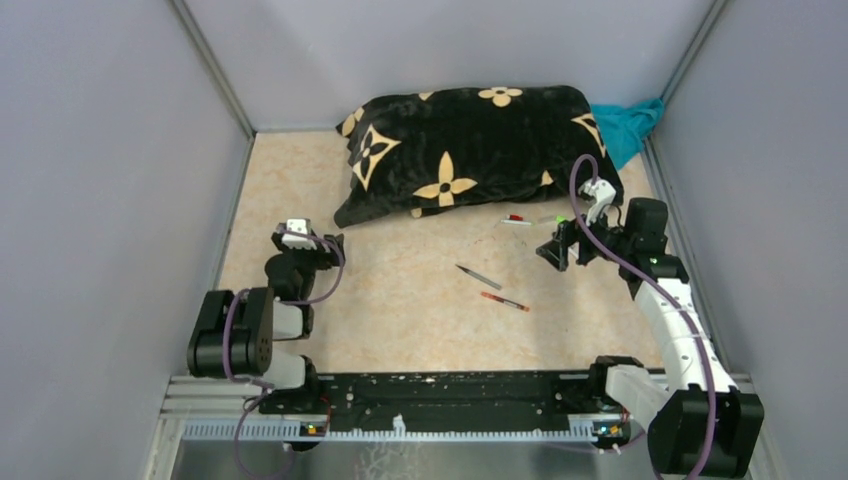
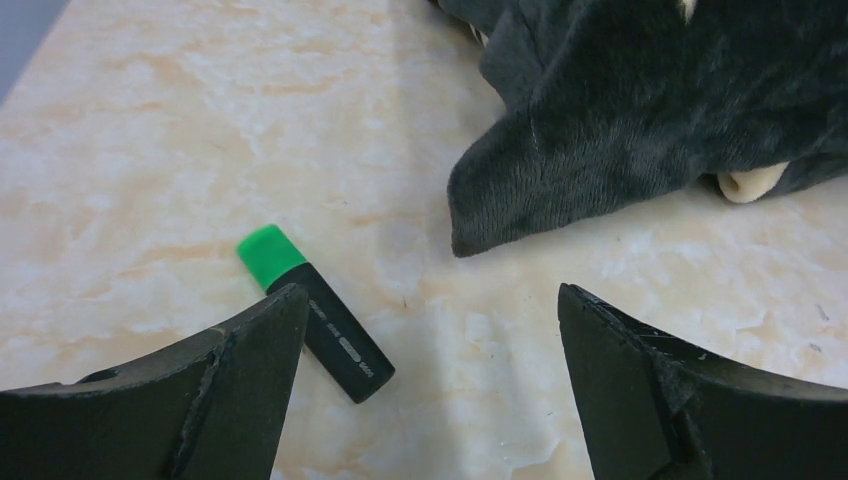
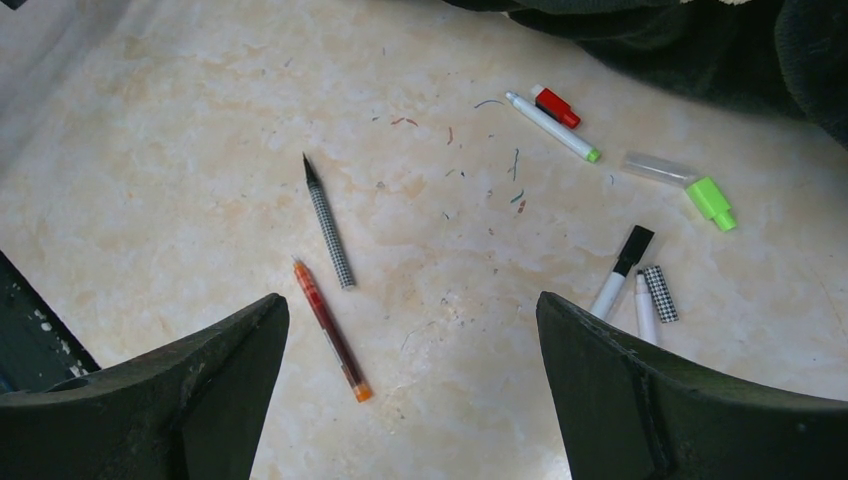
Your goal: Insert the pens into the pen caps
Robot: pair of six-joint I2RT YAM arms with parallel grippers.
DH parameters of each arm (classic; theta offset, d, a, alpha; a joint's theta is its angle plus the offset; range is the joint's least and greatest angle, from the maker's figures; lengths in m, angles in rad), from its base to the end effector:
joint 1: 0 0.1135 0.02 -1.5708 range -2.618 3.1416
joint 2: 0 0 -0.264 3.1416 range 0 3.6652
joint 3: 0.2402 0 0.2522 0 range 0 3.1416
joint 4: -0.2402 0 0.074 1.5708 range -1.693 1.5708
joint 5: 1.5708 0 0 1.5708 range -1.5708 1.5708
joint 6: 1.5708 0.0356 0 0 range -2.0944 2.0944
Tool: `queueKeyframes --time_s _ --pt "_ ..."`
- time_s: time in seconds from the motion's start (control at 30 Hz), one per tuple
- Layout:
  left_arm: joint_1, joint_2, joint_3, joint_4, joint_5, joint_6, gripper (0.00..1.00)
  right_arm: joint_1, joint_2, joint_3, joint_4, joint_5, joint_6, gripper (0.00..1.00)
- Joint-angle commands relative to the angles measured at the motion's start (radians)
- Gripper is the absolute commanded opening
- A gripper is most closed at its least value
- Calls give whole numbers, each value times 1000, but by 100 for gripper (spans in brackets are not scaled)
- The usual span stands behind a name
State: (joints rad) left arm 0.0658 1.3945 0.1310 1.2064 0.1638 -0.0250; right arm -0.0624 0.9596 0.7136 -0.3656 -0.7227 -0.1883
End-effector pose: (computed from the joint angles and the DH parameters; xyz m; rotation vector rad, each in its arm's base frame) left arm 0.2138 0.0083 0.1518 0.0521 1.6273 -0.1019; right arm 0.2042 0.0108 0.2704 -0.5275 2.0068 0.6311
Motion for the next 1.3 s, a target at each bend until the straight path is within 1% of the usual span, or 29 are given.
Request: queueKeyframes --time_s 0.0,0.03,0.07,0.13,0.23,0.27,0.47,0.63,1.0,1.17,1.27 --pt "-27 176 8 253 -28 51 98 -20 17 38 11 5 -11 92" --pt "-32 219 18 290 -26 63 99 -22 17 42 7 5 -12 92" --pt "-34 203 41 213 -24 62 99 -24 17 44 5 6 -13 92" --pt "-33 141 101 -7 -37 40 99 -27 14 38 11 7 -12 92" --pt "-40 188 110 62 -60 61 99 -31 6 19 30 3 2 92" --pt "-43 189 107 62 -61 62 99 -31 4 14 31 1 5 92" --pt "-44 171 120 8 -58 58 99 -34 1 3 40 -1 9 92" --pt "-45 179 149 -40 22 95 99 -34 -3 -5 63 -5 16 92" --pt "-45 178 148 -42 22 96 99 -37 -10 -40 101 -28 36 92" --pt "-45 178 148 -41 22 96 99 -37 -30 -42 88 -34 18 92" --pt "-44 178 148 -42 23 96 99 -36 -44 -58 105 -36 37 92"
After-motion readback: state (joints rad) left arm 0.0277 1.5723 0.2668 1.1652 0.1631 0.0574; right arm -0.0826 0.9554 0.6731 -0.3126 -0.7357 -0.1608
